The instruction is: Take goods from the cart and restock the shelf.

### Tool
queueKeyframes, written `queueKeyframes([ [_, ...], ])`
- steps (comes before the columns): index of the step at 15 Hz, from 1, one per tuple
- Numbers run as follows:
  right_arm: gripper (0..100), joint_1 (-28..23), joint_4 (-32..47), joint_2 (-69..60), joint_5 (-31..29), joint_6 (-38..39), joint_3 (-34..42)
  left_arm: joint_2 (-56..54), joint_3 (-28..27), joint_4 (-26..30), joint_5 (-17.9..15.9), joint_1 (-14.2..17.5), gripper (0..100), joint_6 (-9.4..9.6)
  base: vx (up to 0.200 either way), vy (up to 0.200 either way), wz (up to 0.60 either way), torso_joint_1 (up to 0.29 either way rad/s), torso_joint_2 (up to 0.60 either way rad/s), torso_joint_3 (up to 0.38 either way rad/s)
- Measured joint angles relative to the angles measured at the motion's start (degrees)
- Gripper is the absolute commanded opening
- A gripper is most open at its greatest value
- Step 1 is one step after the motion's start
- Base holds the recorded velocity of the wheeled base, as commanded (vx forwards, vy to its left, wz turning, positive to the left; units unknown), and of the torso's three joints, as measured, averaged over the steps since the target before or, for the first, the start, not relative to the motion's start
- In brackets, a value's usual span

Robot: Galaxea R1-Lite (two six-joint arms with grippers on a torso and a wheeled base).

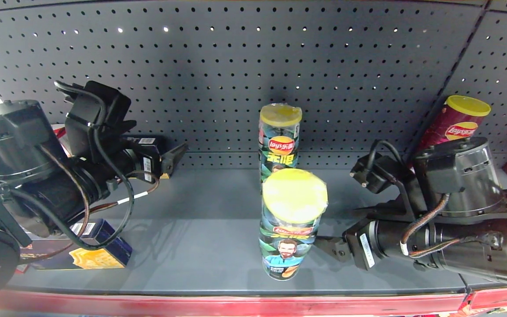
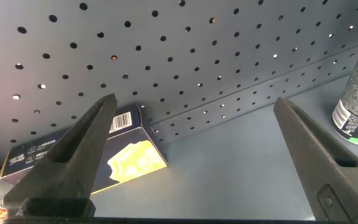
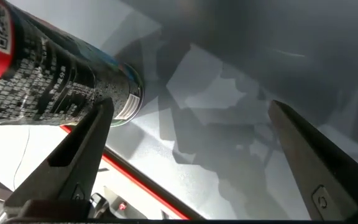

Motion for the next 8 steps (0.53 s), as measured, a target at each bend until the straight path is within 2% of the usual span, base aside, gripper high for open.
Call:
queueKeyframes([
  [8,100,0.1,0.0,0.3,0.0,-0.1,-0.3,0.0,-0.1,0.0,0.0,0.0,100,-0.02,0.000,0.000,0.00,0.000,0.00,0.000],
])
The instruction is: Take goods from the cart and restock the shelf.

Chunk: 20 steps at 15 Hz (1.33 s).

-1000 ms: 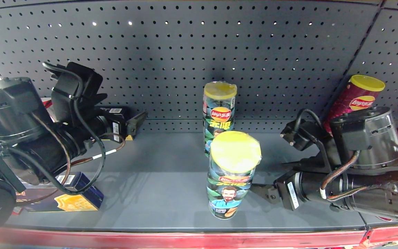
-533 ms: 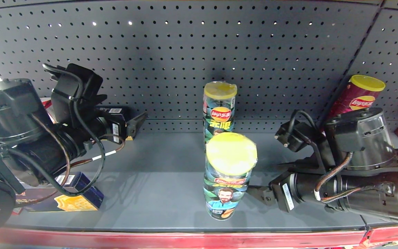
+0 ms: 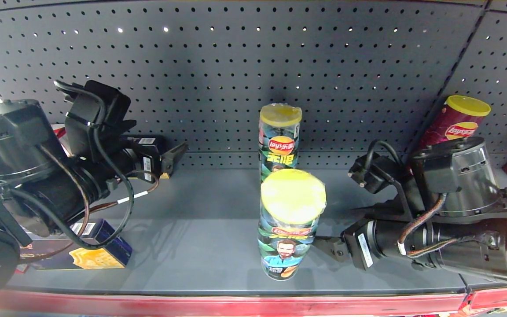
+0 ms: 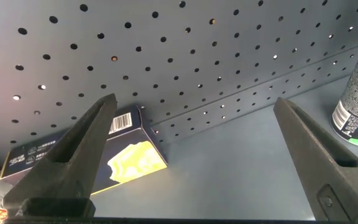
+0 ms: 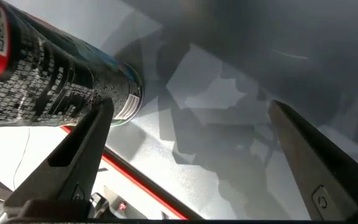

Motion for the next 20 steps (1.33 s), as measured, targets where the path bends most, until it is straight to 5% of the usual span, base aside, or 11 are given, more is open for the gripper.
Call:
queueKeyframes([
  [11,100,-0.2,-10.1,-12.8,-0.6,-3.8,2.8,-7.6,5.3,0.9,-1.4,-0.2,100,0.02,0.000,0.000,0.00,0.000,0.00,0.000],
  [20,100,-0.1,-10.0,-36.5,-0.5,-6.4,11.3,-11.5,7.3,0.8,-1.5,-0.1,100,0.02,0.000,0.000,0.00,0.000,0.00,0.000],
])
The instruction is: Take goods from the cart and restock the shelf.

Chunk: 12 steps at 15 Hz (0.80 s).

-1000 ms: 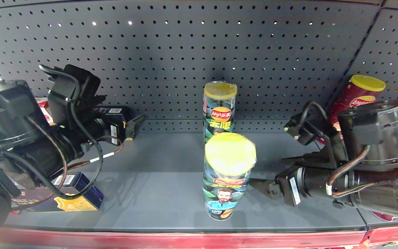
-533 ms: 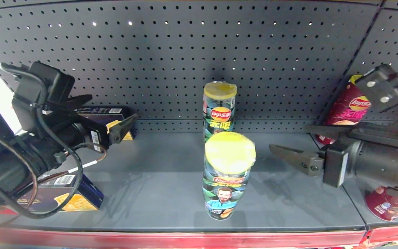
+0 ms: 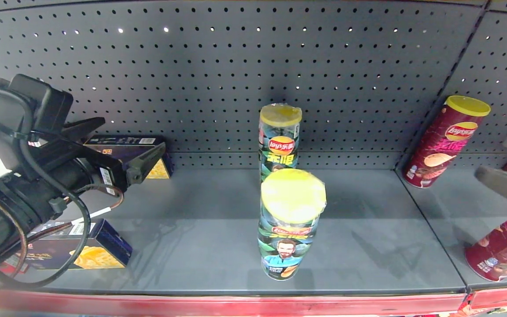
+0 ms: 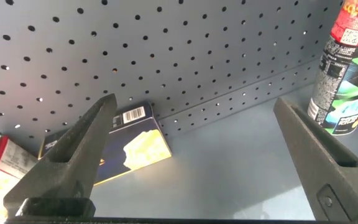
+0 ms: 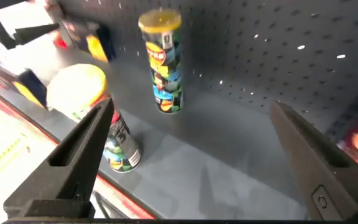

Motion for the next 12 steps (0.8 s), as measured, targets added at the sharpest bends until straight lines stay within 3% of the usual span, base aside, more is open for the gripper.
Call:
queueKeyframes([
  [7,100,0.4,8.6,-29.9,3.4,-0.6,21.9,0.1,-0.2,0.0,0.0,0.0,100,-0.02,0.000,0.000,0.00,0.000,0.00,0.000],
  [12,100,-0.3,9.7,-40.7,3.7,-1.3,36.0,0.3,0.0,0.1,0.2,0.2,100,-0.02,0.000,0.000,0.00,0.000,0.00,0.000],
])
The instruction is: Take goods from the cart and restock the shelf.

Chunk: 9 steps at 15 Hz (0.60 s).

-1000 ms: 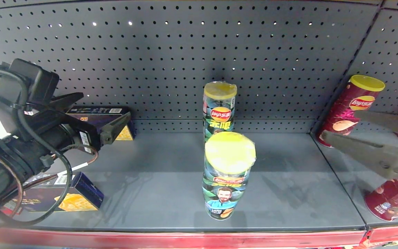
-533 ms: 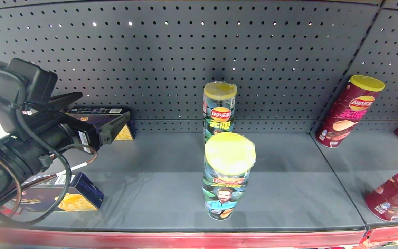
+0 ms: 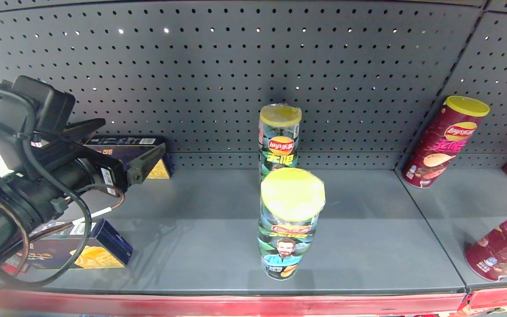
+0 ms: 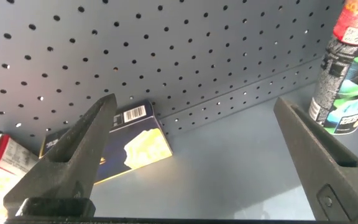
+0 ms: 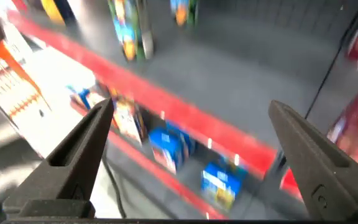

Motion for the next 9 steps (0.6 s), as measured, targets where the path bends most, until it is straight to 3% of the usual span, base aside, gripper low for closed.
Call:
queueKeyframes([
  [2,100,-2.9,2.3,-2.3,-0.1,0.1,3.3,0.1,0.0,0.1,0.1,0.1,100,0.00,0.000,0.000,0.00,0.000,0.00,0.000],
  [4,100,-9.5,4.5,-3.0,-0.2,0.7,3.8,0.5,-0.4,0.1,0.1,0.1,100,0.02,0.000,0.000,0.00,0.000,0.00,0.000],
  [9,100,-37.5,5.8,-3.1,1.3,3.0,3.5,2.0,-1.5,0.0,0.0,-0.2,100,0.00,0.000,0.000,0.00,0.000,0.00,0.000],
])
